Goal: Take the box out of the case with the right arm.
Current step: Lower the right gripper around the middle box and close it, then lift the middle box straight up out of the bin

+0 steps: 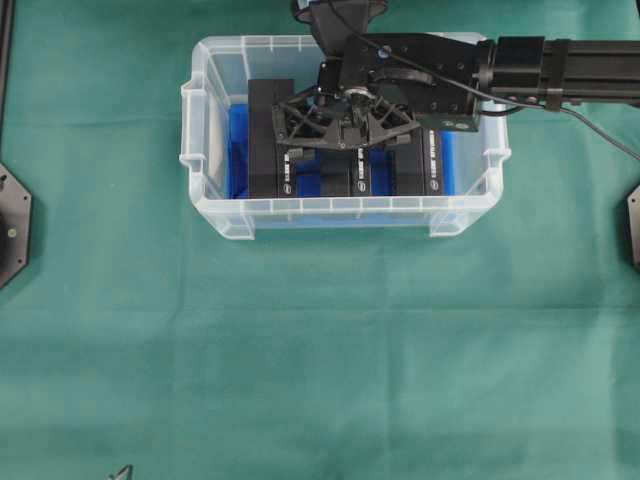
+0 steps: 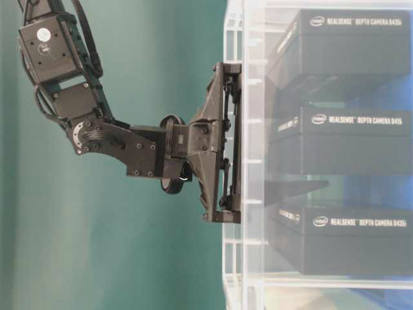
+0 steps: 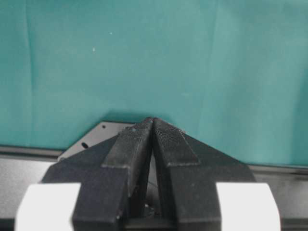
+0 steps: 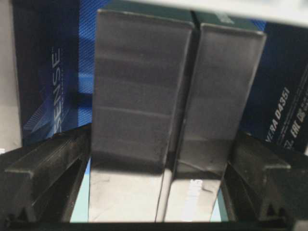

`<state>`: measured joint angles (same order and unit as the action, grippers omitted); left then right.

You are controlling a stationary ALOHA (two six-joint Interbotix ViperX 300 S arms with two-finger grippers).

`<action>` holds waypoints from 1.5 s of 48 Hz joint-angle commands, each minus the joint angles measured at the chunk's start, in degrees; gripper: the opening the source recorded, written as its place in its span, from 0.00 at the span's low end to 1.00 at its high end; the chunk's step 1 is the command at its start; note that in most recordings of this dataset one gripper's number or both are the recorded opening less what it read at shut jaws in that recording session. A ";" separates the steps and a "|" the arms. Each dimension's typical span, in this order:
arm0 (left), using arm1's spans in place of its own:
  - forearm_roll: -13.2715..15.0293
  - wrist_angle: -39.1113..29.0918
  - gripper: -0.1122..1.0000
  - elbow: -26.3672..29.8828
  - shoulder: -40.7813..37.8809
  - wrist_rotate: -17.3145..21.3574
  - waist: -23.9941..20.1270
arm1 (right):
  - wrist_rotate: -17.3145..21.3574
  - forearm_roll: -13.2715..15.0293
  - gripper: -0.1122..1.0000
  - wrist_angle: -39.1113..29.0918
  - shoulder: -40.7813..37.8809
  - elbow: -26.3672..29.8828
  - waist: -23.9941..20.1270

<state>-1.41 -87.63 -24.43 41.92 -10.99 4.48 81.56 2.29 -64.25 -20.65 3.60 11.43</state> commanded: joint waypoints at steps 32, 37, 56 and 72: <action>-0.18 0.35 0.10 1.67 -0.09 0.09 0.18 | 0.44 -0.26 0.69 -2.20 0.97 0.62 -0.35; -0.18 0.35 0.10 1.67 -0.09 0.09 0.18 | 0.44 -0.18 0.69 -2.46 1.14 1.41 -0.35; -0.18 0.35 0.10 1.67 0.18 0.09 0.09 | 2.11 1.76 0.69 -12.30 3.87 8.88 -0.35; -0.18 0.35 0.10 1.67 0.18 0.00 0.09 | 2.11 3.25 0.69 -21.80 5.54 18.72 -0.70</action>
<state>-1.41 -87.54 -24.43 42.19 -10.99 4.48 83.76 4.57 -84.11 -18.81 18.46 10.99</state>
